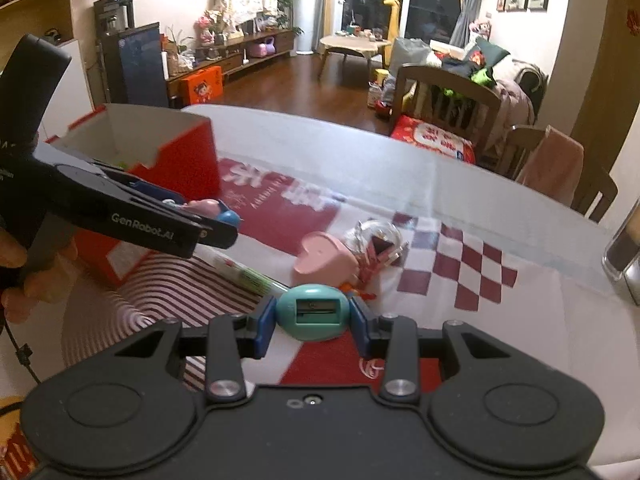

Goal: Organize rigid objects
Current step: 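Carry the pink doll and teal keychain into the cardboard box and lower them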

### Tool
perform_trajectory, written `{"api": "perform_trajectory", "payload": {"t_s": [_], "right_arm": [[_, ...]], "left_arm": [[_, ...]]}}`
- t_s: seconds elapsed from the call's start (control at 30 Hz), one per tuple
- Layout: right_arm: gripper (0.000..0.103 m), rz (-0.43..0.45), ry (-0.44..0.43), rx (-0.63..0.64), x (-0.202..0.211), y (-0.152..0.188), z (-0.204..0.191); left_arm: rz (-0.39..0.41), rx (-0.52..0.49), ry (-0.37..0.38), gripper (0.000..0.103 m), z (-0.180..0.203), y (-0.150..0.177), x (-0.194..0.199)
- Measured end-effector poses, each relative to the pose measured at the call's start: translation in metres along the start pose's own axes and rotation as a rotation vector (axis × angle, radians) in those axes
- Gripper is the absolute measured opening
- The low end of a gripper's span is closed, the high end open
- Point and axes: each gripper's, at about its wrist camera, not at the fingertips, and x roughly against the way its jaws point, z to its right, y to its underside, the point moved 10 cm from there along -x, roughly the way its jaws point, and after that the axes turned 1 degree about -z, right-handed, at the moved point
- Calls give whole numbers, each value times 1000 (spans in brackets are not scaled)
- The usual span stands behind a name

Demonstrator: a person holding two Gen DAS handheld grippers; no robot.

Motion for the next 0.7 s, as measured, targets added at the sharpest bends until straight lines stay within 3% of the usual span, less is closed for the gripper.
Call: {"api": "perform_trajectory", "payload": {"t_s": [0.3,0.7], "right_arm": [[38,66,-21,20,29,-32,-43],[38,107,-51,48,32,-70,-109]], "left_arm": [[41,47,34,74,-22,-8,53],[96,49,42,74,-73,-13,114]]}}
